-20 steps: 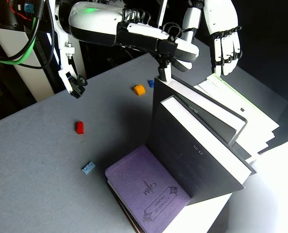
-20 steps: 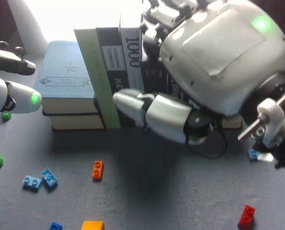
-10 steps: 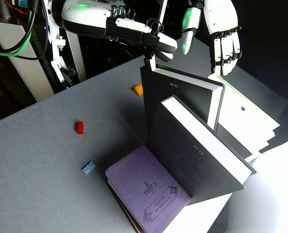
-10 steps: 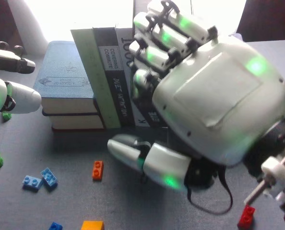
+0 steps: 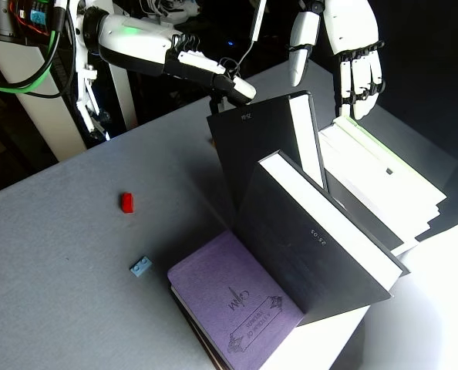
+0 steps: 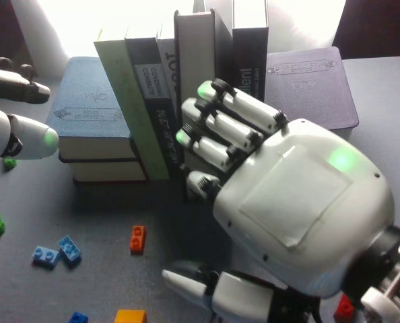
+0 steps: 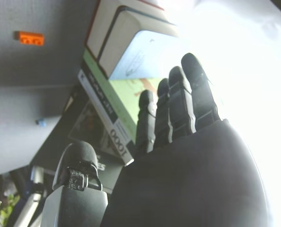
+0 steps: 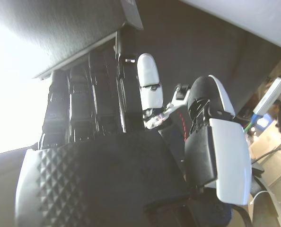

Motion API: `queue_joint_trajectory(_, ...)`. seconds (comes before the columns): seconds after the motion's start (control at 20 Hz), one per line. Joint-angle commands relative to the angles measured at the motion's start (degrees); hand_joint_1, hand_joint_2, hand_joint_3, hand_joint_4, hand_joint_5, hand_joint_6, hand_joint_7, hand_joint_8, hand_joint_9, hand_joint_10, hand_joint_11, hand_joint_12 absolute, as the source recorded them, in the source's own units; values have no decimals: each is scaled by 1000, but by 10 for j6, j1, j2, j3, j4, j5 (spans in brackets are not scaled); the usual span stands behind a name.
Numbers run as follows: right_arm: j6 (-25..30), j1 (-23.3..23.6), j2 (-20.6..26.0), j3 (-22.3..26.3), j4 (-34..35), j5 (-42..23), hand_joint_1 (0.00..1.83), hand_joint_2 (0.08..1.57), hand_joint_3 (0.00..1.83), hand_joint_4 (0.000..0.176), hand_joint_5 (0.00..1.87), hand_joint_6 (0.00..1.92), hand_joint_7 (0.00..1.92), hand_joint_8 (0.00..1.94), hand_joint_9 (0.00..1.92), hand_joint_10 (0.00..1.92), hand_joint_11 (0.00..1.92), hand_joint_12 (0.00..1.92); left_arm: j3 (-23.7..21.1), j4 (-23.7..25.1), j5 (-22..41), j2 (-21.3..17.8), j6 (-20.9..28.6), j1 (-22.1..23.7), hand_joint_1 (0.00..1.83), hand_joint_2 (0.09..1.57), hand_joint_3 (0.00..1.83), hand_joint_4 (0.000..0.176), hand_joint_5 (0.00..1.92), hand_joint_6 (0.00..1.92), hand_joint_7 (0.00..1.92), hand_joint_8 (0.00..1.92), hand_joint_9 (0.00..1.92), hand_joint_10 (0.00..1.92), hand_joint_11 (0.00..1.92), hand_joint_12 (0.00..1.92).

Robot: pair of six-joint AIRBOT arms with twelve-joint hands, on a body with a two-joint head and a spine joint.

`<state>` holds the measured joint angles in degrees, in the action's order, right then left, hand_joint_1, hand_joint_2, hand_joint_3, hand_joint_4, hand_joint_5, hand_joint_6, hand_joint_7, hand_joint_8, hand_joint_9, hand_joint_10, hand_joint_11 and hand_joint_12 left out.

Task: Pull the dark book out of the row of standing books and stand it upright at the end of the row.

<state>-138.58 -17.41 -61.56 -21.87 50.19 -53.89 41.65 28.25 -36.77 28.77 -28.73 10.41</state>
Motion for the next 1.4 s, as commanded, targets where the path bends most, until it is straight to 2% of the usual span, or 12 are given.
queue_joint_trajectory(0.0,-4,-2,5,-1,-3,-27,0,1144,0,0,748,605,415,3,139,2,0,192,2,19,42,-5,-3,4,0,1269,1,54,156,0,133,0,153,0,4,537)
queue_joint_trajectory(0.25,-5,-18,5,-3,-3,-18,0,1151,0,0,788,587,453,8,152,5,0,324,2,19,42,-5,-3,4,0,1279,2,50,130,3,111,3,132,4,2,507)
queue_joint_trajectory(0.3,-5,-20,4,-6,-3,-16,0,1144,0,0,747,589,410,1,127,1,0,256,2,19,42,-5,-3,4,0,1259,0,57,134,4,119,6,145,8,22,518)
queue_joint_trajectory(0.6,-6,-43,-5,-22,-3,-7,0,1166,5,0,778,587,445,3,148,6,0,246,2,19,42,-5,-4,4,0,1278,3,48,159,9,126,4,139,2,0,527)
queue_joint_trajectory(0.65,-7,-48,-6,-22,-4,-6,0,1151,0,0,718,652,422,4,113,3,0,104,2,19,42,-5,-4,4,0,1259,0,53,142,3,111,1,124,0,0,550)
queue_joint_trajectory(0.7,-6,-52,-7,-22,-8,-6,0,1151,0,0,718,652,422,4,113,3,0,104,2,19,42,-5,-4,4,0,1259,0,53,142,3,111,1,124,0,0,550)
queue_joint_trajectory(0.8,-6,-61,-9,-22,-21,-6,0,1155,1,0,727,653,415,1,118,5,0,133,2,19,42,-5,-4,4,0,1256,0,58,170,8,132,5,146,5,3,549)
queue_joint_trajectory(0.85,-6,-64,-10,-22,-23,-6,0,1158,2,0,734,651,391,0,118,5,0,141,2,19,42,-5,-4,4,0,1261,0,52,169,5,130,3,147,4,0,533)
queue_joint_trajectory(0.9,-6,-67,-11,-22,-23,-5,0,1165,3,0,765,610,453,15,149,14,0,223,2,19,42,-5,-4,4,25,1271,3,46,176,5,130,2,144,1,0,522)
queue_joint_trajectory(1.05,-6,-77,-12,-22,-23,-2,0,1166,2,0,800,576,477,12,167,17,0,258,2,19,42,-5,-4,4,5,1273,3,46,172,3,128,2,144,1,0,533)
queue_joint_trajectory(1.1,-6,-83,-12,-22,-23,-1,0,1155,0,0,781,580,454,2,150,8,0,233,2,19,42,-5,-4,4,0,1250,0,62,146,0,122,0,148,2,1,538)
queue_joint_trajectory(1.35,-9,-89,-14,-24,-30,0,0,1168,3,0,783,575,432,7,137,1,0,158,1,19,42,-5,-4,4,17,1276,2,48,178,4,140,2,152,1,0,547)
